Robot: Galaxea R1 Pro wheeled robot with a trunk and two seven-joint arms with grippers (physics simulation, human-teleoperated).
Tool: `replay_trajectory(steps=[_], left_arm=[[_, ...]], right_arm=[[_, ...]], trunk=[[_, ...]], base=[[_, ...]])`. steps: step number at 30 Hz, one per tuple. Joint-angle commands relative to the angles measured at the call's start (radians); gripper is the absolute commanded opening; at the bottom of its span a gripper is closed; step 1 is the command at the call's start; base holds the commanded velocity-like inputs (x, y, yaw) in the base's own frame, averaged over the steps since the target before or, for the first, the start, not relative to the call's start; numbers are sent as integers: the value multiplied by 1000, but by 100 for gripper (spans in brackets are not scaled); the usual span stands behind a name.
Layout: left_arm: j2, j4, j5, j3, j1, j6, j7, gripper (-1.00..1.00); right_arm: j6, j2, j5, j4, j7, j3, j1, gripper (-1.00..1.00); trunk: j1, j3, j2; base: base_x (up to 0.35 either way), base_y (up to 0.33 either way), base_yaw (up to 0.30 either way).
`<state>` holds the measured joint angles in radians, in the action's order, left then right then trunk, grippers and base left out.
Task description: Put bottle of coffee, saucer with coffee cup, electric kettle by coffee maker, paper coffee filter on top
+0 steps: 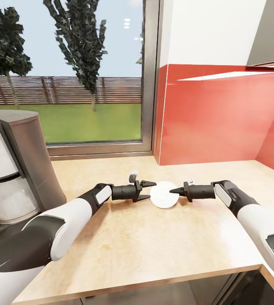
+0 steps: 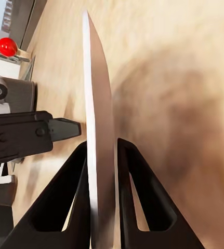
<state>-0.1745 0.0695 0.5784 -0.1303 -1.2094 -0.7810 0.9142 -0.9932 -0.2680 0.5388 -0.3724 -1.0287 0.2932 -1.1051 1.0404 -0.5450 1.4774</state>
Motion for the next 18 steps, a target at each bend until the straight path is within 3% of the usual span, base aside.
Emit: replay_trajectory(steps=[1,7,14,18], left_arm=[[0,0,9,-8,-1,-4,2,100],[0,4,9,-7,-1,-3,4,100],[0,78,9,2,-1,-3,69,100],[0,84,9,3,-1,1,172,100]], right_arm=[[-5,-1,4,0,-2,4,-1,-100],[-5,-1,4,0,-2,4,-1,-100],[-5,-2,4,0,-2,5,-1,-100],[-5,-2,4,0,-2,4,-1,-100]], trunk=[[0,-1,1],[0,-1,1],[0,-1,1],[0,-1,1]], base=[[0,0,0],[0,0,0],[0,0,0],[0,0,0]])
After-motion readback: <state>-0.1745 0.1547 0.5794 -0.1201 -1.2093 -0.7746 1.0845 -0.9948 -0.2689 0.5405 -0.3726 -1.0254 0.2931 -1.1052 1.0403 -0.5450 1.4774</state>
